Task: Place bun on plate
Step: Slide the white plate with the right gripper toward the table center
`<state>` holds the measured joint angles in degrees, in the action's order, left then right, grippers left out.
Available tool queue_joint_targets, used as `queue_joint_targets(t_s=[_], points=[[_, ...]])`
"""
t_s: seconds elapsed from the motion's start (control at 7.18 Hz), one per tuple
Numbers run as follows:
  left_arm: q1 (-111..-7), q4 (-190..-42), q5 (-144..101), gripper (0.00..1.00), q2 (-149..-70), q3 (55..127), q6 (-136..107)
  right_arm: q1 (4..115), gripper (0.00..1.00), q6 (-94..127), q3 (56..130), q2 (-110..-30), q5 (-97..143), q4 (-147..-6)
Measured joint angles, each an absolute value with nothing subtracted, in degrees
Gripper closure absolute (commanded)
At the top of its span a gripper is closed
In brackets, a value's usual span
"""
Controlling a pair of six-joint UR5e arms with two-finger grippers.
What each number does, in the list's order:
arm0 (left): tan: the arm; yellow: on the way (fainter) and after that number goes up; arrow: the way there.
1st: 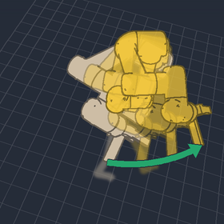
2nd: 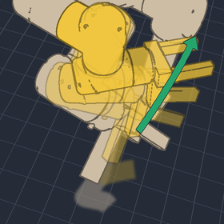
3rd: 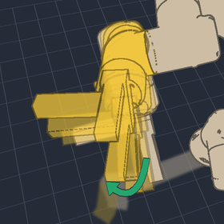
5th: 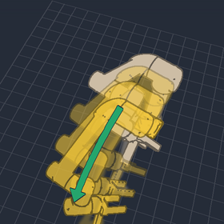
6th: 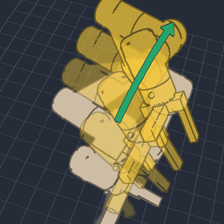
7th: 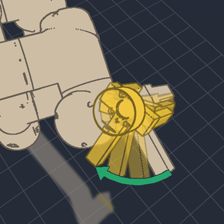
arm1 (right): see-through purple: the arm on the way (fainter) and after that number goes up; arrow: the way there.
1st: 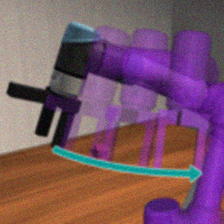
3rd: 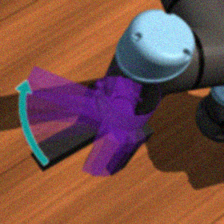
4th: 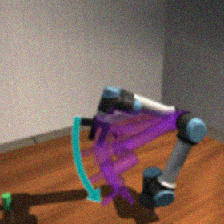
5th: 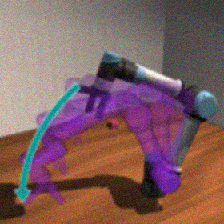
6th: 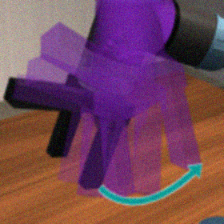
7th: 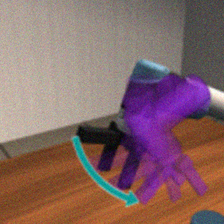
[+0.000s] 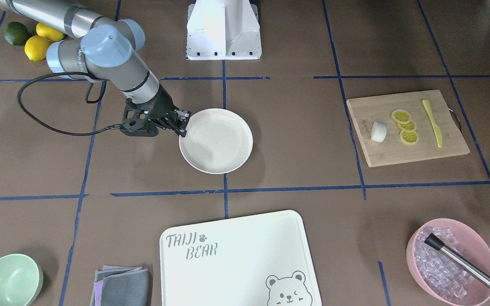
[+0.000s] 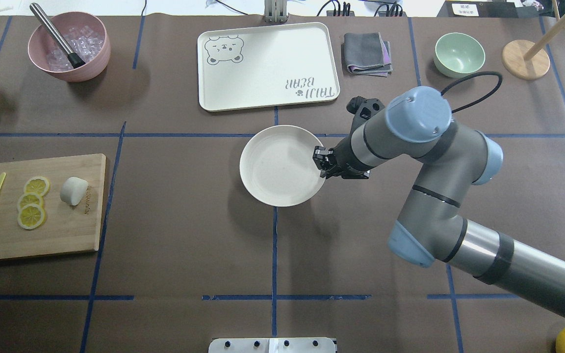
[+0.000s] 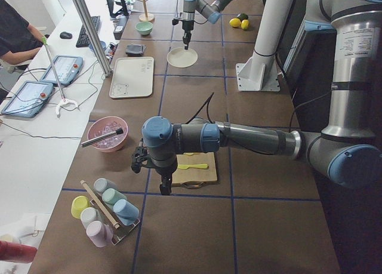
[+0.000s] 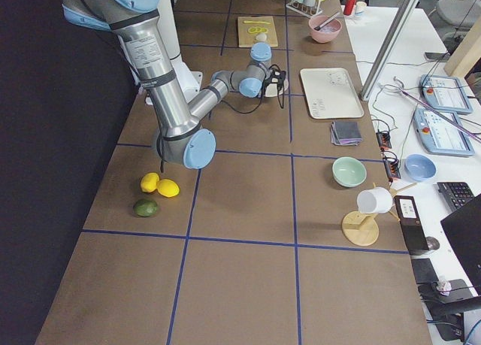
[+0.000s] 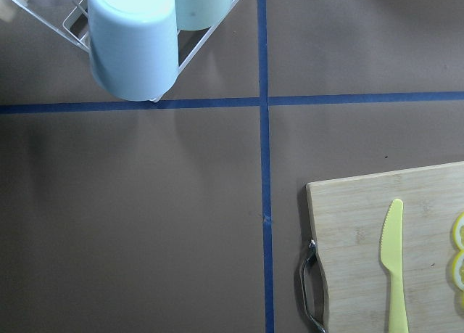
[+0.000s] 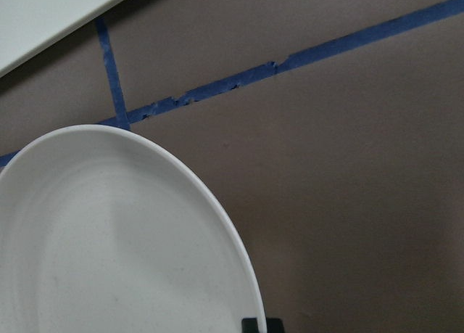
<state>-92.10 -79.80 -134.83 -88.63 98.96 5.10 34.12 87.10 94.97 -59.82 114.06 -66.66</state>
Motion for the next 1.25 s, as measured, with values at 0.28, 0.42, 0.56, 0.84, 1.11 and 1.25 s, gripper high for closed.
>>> queue_joint_targets(t_s=[0.28, 0.42, 0.56, 0.84, 1.11, 1.25], points=[[-92.1, -79.8, -134.8, 0.00, -88.6, 99.0, 5.1, 31.7, 0.95, 88.0, 92.1, -57.6, 111.5, -67.3], [-92.1, -79.8, -134.8, 0.00, -88.6, 99.0, 5.1, 31.2, 0.92, 88.1, 91.6, -57.5, 111.1, -67.4], [-92.1, -79.8, -134.8, 0.00, -88.6, 99.0, 5.1, 30.9, 0.89, 88.1, 91.4, -57.6, 111.0, -67.4], [-92.1, -79.8, -134.8, 0.00, -88.8, 99.0, 5.1, 30.8, 0.01, 88.1, 91.3, -57.9, 111.0, -67.4], [-92.1, -79.8, -134.8, 0.00, -88.8, 99.1, 5.1, 31.0, 0.00, 88.0, 91.5, -57.9, 111.0, -67.4], [-92.1, -79.8, -134.7, 0.00, -88.8, 99.9, 5.2, 31.4, 0.00, 88.1, 91.7, -57.9, 111.0, -67.5]])
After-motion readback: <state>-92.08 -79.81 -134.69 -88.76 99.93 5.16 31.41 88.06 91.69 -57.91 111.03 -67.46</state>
